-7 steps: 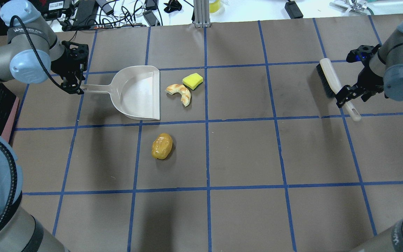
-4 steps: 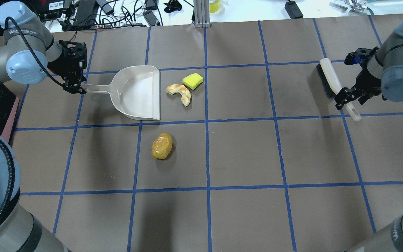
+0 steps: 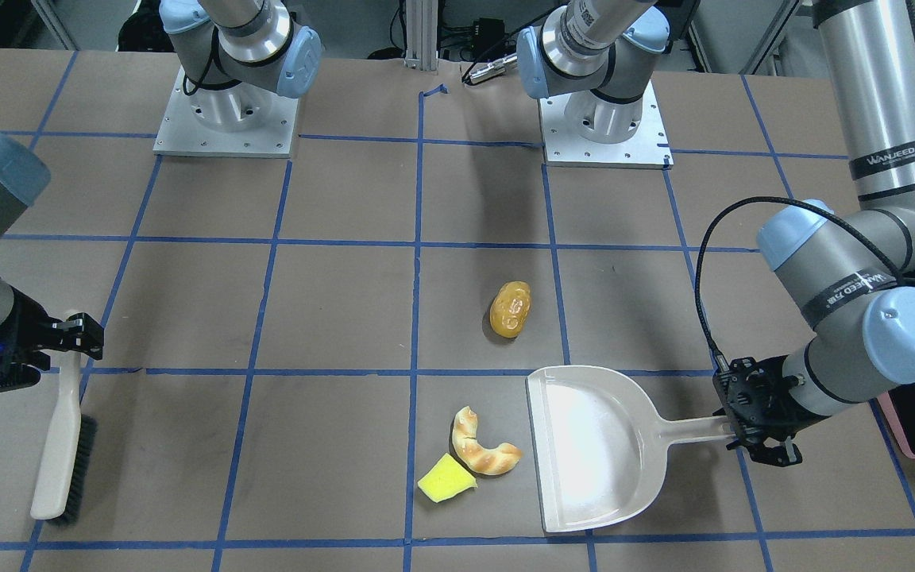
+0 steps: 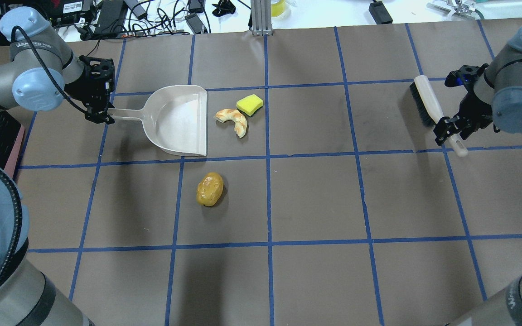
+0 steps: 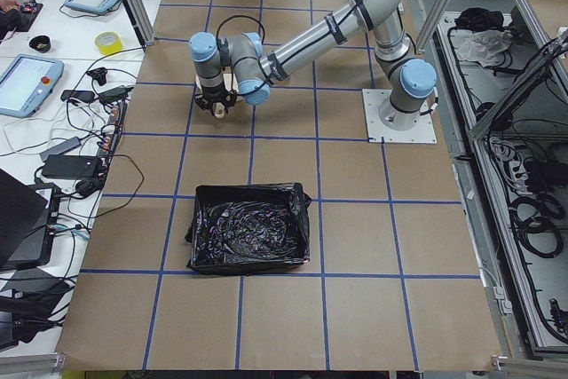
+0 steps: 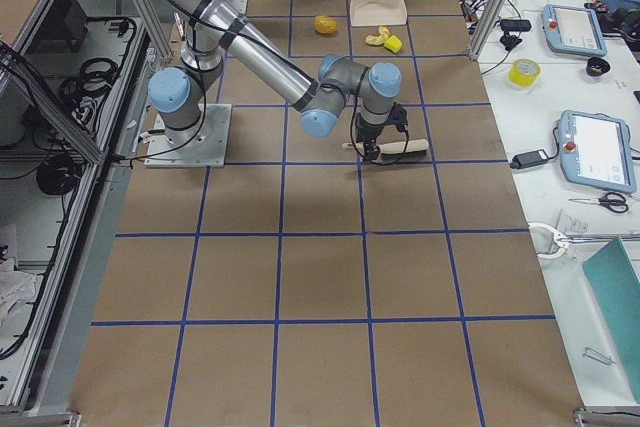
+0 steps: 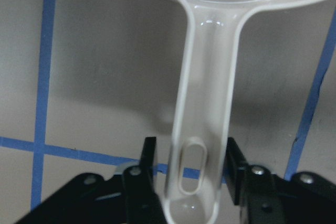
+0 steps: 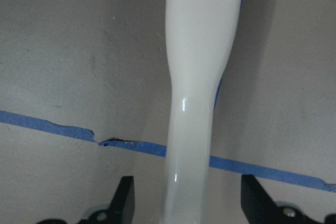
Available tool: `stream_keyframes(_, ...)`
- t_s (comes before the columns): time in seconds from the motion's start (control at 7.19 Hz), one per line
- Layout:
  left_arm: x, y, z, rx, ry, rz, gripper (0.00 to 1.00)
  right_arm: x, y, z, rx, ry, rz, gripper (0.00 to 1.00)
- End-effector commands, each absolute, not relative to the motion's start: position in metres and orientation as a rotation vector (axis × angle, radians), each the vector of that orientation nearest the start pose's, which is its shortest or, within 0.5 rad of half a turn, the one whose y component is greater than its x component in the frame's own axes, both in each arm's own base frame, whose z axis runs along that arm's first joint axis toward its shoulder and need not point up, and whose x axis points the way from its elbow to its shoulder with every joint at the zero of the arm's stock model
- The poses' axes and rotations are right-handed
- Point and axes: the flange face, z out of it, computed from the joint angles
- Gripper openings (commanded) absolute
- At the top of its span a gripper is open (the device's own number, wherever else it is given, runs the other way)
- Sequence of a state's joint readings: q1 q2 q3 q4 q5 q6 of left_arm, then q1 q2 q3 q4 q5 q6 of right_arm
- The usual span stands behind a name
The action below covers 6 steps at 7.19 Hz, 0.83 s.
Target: Sweep and dump trash into bin
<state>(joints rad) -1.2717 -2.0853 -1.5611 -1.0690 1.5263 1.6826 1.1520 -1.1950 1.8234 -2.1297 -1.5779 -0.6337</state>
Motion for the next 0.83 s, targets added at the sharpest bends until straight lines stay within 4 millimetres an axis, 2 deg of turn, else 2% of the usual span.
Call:
stream_keyframes(0.0, 0.0598, -0.6642, 0.2445, 2.024, 2.432, -0.057, 0.05, -0.1089, -0.5721, 0.2202, -0.324, 3.092, 0.090, 0.53)
stream_keyframes(0.14, 0.0596, -0.6641, 0.2455, 2.022, 2.433, -0.060, 0.05, -0.1099, -0.5740, 0.2247, -0.327, 3.099, 0.075, 0.49)
stream_keyframes(0.28, 0.0596, -0.6636, 0.2448, 2.023, 2.434, -0.057, 0.00, -0.1087, -0.5730, 0.2296, -0.327, 3.101, 0.076, 0.49)
stream_keyframes(0.42, 0.0595, -0.6631, 0.2488, 2.027, 2.424, -0.062, 0.00, -0.1086, -0.5736, 0.2272, -0.327, 3.096, 0.078, 0.43)
stream_keyframes(0.56, 0.0599, -0.6624, 0.2480, 2.035, 2.415, -0.052, 0.00, -0.1086, -0.5737, 0.2263, -0.327, 3.096, 0.080, 0.05)
stream_keyframes(0.7, 0.0586, -0.6611, 0.2423, 2.042, 2.420, -0.040, 0.00, -0.1086, -0.5732, 0.2268, -0.327, 3.096, 0.083, 0.00)
